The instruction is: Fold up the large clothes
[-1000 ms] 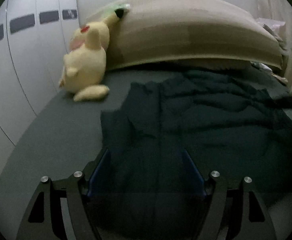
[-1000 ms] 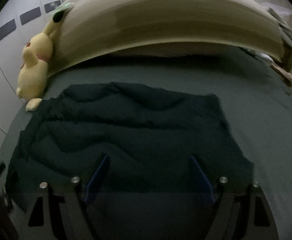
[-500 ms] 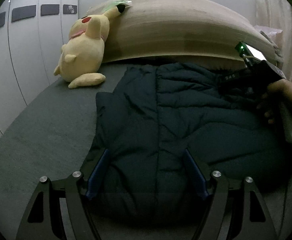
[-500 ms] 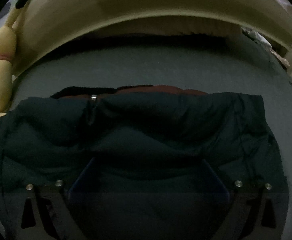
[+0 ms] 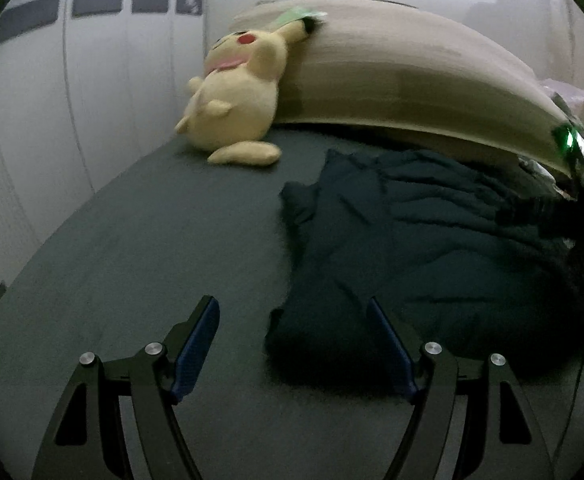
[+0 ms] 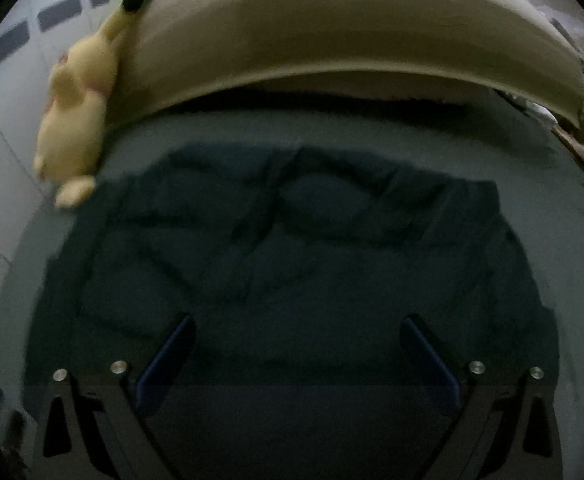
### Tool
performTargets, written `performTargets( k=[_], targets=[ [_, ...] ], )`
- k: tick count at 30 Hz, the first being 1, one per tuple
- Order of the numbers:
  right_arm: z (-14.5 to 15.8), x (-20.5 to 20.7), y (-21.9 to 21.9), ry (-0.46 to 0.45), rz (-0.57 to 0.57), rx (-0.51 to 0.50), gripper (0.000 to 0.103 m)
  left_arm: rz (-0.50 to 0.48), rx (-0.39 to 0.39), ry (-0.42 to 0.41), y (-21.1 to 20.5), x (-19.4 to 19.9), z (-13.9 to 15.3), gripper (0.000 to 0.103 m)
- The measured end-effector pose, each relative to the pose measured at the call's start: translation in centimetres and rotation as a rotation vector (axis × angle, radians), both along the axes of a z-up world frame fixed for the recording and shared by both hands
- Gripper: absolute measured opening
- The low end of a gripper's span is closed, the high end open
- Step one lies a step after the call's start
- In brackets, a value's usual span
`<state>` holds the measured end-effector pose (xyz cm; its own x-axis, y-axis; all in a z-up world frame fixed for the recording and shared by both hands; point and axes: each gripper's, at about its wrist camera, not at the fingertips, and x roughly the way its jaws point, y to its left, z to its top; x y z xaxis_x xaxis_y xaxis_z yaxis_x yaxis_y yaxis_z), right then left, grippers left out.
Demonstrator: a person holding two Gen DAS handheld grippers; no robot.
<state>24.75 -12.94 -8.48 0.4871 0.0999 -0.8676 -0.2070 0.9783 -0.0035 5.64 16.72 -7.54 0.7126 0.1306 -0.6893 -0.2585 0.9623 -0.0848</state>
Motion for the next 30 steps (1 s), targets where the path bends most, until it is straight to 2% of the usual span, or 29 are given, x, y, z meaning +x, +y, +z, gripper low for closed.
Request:
performTargets(
  k=[2,4,6,8,13,15,20,23,27,30],
  targets=[
    [-2.1,0.4,0.3,0.042,0.000,-0.026,0.103,0.018,-0.021,0.024,0.3,-0.6,0.0,0.076],
    [-2.5,1.1,-0.2,0.061,-0.034,0.005,0.103,0.020,-0.027,0.047,0.4,-1.2,0.2,0.076],
    [-1.8,1.2,-0.4,0.079,-0.051,0.018,0.103,0.026,-0.014,0.048,0.6,-1.9,0.5,0.076],
    [-0.2,0.6,-0.7,0.059,-0.035,0.049,0.103,0.041,-0.011,0.053,0.9,-2.6,0.6,0.076],
    [2.1,-5.1,-2.7,0.001,0.005,0.101,0.103,0.101,-0.071,0.065,2.0,-4.5,0.3,0.076],
    [1.3,-7.0,-3.3,-0.001,-0.014,0.134,0.103,0.122,-0.083,0.076,2.1,-5.1,0.2,0.076],
    [-2.2,-6.2,-3.0,0.027,-0.012,0.101,0.103,0.118,-0.092,0.096,1.5,-5.8,1.2,0.076],
    [-1.4,-6.3,-3.4,0.054,-0.042,0.129,0.103,0.103,-0.059,0.084,1.0,-6.5,2.3,0.076],
    [0.1,-8.1,-5.1,0.013,-0.048,0.199,0.103,0.104,-0.039,0.092,0.5,-7.0,2.9,0.077],
    [-2.6,-7.9,-6.5,0.064,-0.090,0.151,0.103,0.102,-0.055,0.108,0.1,-6.9,3.0,0.076]
  ],
)
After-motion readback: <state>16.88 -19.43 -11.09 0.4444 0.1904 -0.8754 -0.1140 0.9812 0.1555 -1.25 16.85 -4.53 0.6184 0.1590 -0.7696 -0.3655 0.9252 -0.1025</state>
